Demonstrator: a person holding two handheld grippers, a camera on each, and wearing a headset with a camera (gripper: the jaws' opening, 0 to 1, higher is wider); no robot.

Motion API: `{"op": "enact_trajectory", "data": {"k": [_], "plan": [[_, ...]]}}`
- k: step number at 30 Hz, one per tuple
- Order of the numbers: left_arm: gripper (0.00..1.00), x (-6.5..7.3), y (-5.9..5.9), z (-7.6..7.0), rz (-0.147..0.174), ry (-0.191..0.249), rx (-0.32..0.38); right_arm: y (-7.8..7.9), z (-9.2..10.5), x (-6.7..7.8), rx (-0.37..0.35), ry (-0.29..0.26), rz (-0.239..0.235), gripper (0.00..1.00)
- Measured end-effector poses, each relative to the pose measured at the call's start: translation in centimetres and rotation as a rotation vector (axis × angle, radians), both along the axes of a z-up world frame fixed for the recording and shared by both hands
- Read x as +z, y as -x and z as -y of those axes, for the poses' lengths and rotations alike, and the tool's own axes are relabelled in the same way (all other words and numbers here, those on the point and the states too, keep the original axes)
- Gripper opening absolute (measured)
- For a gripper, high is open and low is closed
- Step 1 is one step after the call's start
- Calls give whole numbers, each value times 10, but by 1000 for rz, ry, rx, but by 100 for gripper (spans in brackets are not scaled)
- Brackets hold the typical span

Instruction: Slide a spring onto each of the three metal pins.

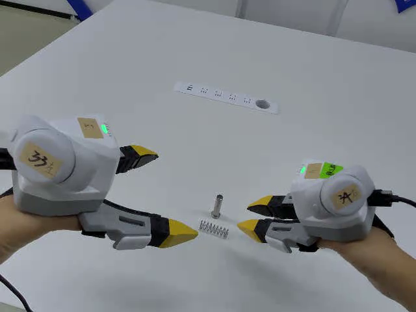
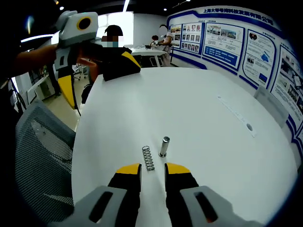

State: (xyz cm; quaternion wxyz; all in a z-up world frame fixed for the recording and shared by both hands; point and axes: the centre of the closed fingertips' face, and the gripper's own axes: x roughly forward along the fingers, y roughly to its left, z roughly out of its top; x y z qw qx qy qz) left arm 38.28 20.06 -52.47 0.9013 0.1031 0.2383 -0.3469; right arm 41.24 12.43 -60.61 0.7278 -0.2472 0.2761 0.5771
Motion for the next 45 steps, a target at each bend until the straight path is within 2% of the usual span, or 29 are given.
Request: {"op": "enact_trajectory", "data": {"k": [5, 11, 15, 17, 27, 39, 43, 45], "plan": [[83, -2, -1, -1, -6, 3, -3, 6, -11, -17, 41, 40, -17, 20], [83, -4, -3, 0, -11, 15, -2, 0, -14, -35, 35, 75, -40, 20], [83, -8, -4, -1, -19, 16, 0, -3, -12, -48, 40, 129, -33, 20], [83, -10, -4, -2, -23, 16, 3, -3, -13, -52, 46, 139, -36, 20], [82, -13, -4, -2, -35, 16, 1, -7, -14, -62, 58, 154, -49, 17], [81, -13, -5, -2, -37, 17, 0, -5, -17, -61, 55, 124, -111, 12], [81, -18, -2, 1, -49, 15, -11, -5, -17, -62, 59, 138, -106, 11], [80, -23, 1, 2, -70, 12, -22, 0, -17, -61, 46, 136, -151, 11]]}}
